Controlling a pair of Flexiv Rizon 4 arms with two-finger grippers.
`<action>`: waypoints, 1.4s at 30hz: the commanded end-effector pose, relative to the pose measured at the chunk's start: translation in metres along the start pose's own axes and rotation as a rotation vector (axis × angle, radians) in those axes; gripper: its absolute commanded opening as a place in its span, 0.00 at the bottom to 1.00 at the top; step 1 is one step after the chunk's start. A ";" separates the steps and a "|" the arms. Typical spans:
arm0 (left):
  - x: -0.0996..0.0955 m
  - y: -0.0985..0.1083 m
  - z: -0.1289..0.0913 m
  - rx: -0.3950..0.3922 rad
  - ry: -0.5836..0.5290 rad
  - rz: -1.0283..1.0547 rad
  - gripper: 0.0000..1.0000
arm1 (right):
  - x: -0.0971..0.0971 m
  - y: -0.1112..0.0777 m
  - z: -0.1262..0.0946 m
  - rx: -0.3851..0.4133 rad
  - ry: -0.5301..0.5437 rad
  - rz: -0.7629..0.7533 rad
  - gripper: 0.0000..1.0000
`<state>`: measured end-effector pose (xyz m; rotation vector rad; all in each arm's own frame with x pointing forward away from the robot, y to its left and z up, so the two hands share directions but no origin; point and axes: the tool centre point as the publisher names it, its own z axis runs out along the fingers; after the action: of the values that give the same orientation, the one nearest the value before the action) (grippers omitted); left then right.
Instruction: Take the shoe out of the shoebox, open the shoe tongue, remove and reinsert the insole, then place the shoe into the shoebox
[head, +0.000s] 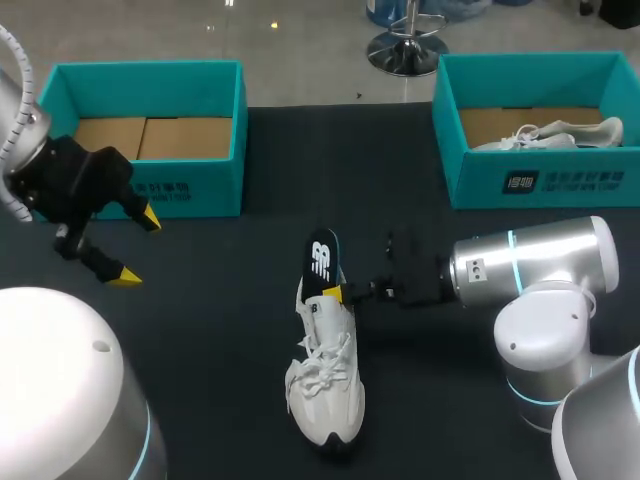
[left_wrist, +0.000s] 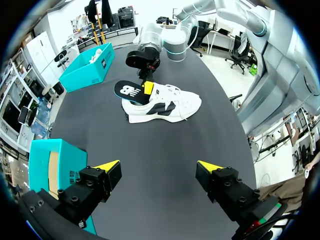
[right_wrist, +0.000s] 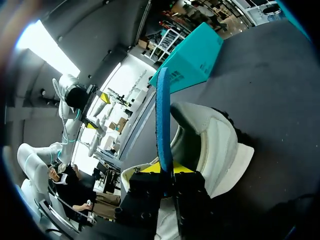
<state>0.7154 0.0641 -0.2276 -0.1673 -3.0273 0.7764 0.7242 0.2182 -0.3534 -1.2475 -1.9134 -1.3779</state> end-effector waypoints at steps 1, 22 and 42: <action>0.000 0.000 0.000 -0.003 0.000 0.000 1.00 | 0.002 0.015 -0.002 0.009 -0.027 -0.014 1.00; 0.000 0.000 0.000 -0.003 0.000 0.000 1.00 | 0.000 0.045 -0.014 0.025 -0.074 -0.056 0.00; 0.000 0.000 0.000 -0.003 0.000 0.000 1.00 | 0.001 -0.010 0.002 0.034 -0.060 0.060 0.74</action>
<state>0.7154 0.0642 -0.2276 -0.1674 -3.0273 0.7763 0.7198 0.2162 -0.3563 -1.3169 -1.9142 -1.2839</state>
